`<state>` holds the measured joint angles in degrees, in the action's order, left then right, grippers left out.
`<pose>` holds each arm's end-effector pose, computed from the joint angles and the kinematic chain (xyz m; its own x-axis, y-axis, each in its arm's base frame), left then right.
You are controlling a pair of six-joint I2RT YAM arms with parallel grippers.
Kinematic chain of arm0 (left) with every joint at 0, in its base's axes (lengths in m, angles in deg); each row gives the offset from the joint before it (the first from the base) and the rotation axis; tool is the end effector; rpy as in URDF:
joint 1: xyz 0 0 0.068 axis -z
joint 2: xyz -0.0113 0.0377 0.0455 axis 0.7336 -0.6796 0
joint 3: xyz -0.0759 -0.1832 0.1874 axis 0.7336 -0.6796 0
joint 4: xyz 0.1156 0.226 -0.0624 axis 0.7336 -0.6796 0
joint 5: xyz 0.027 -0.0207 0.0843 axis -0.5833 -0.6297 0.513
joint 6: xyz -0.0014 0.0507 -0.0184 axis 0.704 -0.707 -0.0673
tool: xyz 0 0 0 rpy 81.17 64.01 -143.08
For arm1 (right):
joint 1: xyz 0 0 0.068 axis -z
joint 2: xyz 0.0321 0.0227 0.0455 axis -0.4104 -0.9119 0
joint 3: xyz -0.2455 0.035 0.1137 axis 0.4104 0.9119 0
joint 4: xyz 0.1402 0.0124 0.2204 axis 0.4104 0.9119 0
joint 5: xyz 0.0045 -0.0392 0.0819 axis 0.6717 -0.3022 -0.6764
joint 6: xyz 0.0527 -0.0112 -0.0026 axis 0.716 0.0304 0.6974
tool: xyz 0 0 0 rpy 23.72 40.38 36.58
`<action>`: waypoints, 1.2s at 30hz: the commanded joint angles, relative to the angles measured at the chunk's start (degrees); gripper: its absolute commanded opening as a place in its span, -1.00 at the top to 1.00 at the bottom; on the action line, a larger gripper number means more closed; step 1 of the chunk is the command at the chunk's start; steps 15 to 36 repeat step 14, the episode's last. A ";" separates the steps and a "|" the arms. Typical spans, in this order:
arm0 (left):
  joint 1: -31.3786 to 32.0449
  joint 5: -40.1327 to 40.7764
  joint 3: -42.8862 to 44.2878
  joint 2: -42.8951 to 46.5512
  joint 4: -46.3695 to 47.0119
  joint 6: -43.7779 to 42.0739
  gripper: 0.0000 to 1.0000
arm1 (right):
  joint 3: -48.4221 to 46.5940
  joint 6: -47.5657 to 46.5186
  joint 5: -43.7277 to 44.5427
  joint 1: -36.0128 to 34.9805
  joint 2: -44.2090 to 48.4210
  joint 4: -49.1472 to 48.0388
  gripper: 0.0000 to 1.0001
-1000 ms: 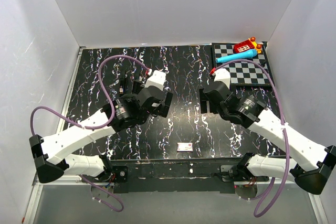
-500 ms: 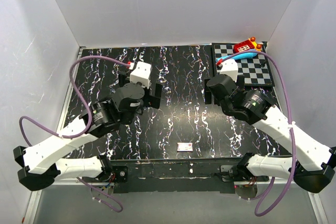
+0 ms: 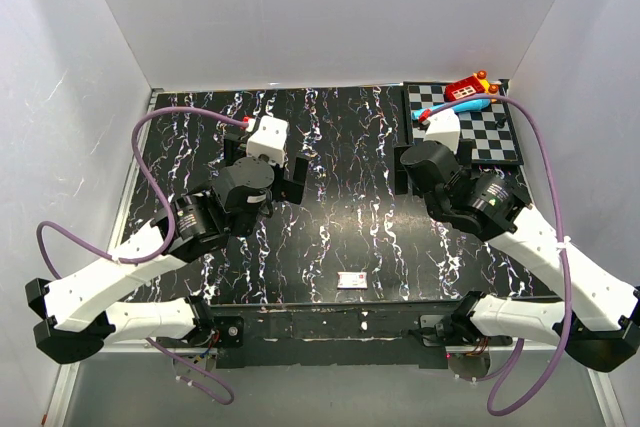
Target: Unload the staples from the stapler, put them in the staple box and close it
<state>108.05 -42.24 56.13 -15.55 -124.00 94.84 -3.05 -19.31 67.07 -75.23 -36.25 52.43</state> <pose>0.1227 -0.1701 0.4144 -0.2551 0.1964 -0.9467 0.2919 0.9491 0.1183 0.1435 0.1349 0.4029 -0.4149 -0.0606 -0.9078 0.0330 0.9961 -0.0815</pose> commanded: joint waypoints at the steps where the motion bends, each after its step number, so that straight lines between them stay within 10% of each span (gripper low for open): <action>1: -0.22 1.73 0.75 0.22 1.97 -0.75 -0.96 | -2.02 -0.60 2.84 0.29 1.02 -2.46 -0.87; 36: -0.30 2.00 1.01 0.21 5.84 -3.65 -0.96 | 0.01 -2.88 5.47 0.29 2.78 -6.22 -0.88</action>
